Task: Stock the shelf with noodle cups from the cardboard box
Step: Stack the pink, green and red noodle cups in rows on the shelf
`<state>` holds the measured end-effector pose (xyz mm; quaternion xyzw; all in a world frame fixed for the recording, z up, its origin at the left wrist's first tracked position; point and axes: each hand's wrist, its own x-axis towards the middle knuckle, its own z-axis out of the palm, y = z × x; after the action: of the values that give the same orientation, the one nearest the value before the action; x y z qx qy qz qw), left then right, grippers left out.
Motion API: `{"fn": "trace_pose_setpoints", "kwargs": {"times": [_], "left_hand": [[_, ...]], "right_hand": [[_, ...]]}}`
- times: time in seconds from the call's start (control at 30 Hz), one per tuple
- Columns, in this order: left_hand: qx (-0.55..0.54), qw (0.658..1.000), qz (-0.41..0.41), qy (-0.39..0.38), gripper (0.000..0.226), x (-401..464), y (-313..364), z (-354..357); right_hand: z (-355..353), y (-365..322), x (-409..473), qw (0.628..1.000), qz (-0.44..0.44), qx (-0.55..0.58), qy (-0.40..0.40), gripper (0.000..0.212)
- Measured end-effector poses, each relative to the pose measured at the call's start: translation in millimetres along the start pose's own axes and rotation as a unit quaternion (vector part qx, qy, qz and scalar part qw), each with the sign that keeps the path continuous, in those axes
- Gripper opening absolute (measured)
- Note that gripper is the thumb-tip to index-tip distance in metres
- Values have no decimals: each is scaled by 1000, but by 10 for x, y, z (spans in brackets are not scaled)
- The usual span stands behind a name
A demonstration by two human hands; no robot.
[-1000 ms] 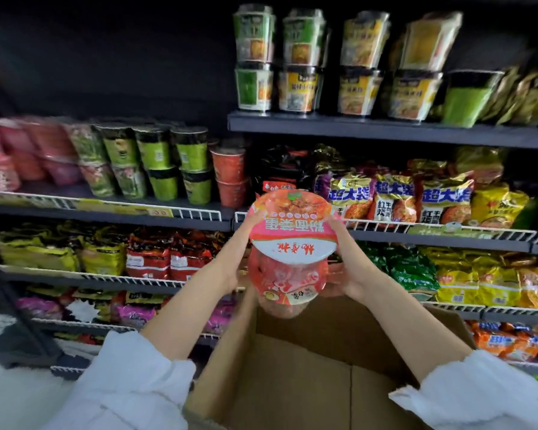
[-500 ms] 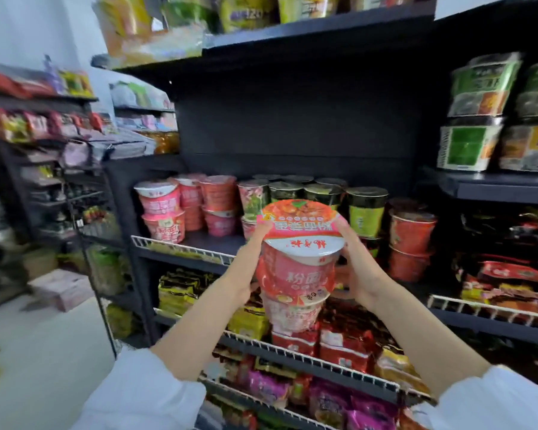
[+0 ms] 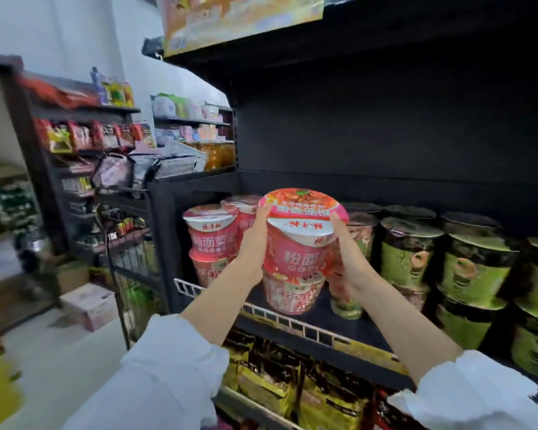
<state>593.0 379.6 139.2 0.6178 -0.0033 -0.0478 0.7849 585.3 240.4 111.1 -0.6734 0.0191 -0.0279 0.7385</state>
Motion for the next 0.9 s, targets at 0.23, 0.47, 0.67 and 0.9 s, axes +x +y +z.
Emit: {"fn": "trace_pose_setpoints", "kwargs": {"times": [0.23, 0.47, 0.67, 0.9], "left_hand": [[60, 995, -84, 13, 73, 1089, -135, -303], [251, 965, -68, -28, 78, 1437, -265, -641], [590, 758, 276, -20, 38, 1532, -295, -1105], [844, 411, 327, -110, 45, 1699, -470, -1720]], "right_hand": [[232, 224, 832, 997, 41, -28, 52, 63], [493, 381, 1114, 950, -49, -218, 217, 69], [862, 224, 1063, 749, -253, -573, 216, 39], [1482, 547, 1144, 519, -363, -772, 55, 20]]}}
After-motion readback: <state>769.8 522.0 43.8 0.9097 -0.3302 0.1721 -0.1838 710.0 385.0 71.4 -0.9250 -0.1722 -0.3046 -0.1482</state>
